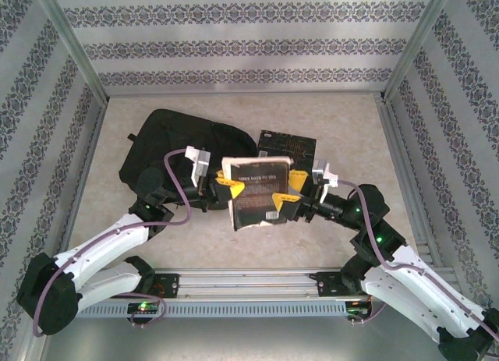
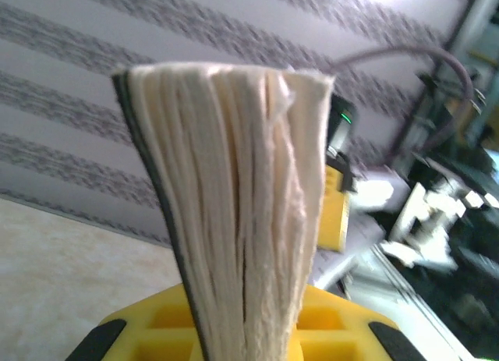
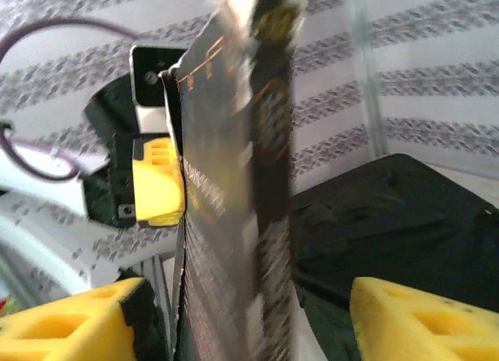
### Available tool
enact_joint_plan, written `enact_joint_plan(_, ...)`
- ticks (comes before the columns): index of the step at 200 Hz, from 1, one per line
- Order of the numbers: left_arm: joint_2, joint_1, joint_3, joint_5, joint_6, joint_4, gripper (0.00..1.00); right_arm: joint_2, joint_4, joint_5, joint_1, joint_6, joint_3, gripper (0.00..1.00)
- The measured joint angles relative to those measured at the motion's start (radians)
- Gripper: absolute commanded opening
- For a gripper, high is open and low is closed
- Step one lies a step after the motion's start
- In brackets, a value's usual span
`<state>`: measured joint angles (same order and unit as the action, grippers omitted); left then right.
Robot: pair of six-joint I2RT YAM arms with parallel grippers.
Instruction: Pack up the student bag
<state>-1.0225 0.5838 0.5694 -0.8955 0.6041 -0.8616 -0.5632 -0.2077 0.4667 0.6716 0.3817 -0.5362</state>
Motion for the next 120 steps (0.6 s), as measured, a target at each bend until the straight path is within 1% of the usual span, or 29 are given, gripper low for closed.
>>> enact_joint_plan(19,-0.047,-0.004,-0.016,0.151,0.121,-0.12,0.0,-0.015,-0.007,-0.099,0.0,0.061,0.0,0.77)
enact_joint_plan(33,-0.075,-0.005,-0.016,0.258,0.21,-0.173,0.0,-0.024,-0.006,-0.167,0.0,0.113,0.0,0.77)
enact_joint_plan(57,-0.073,-0.004,-0.016,0.422,0.321,-0.179,0.0,-0.051,0.036,-0.254,0.0,0.172,-0.025,0.78)
enact_joint_plan(82,-0.031,-0.005,-0.026,0.596,0.415,-0.176,0.0,-0.084,0.063,-0.343,0.0,0.237,-0.062,0.79)
enact_joint_plan(100,-0.032,-0.005,-0.035,0.681,0.492,-0.207,0.0,-0.111,0.064,-0.378,0.0,0.304,-0.069,0.83)
enact_joint_plan(120,-0.08,-0.005,-0.037,0.731,0.579,-0.269,0.0,-0.175,0.044,-0.375,-0.002,0.406,-0.094,0.87)
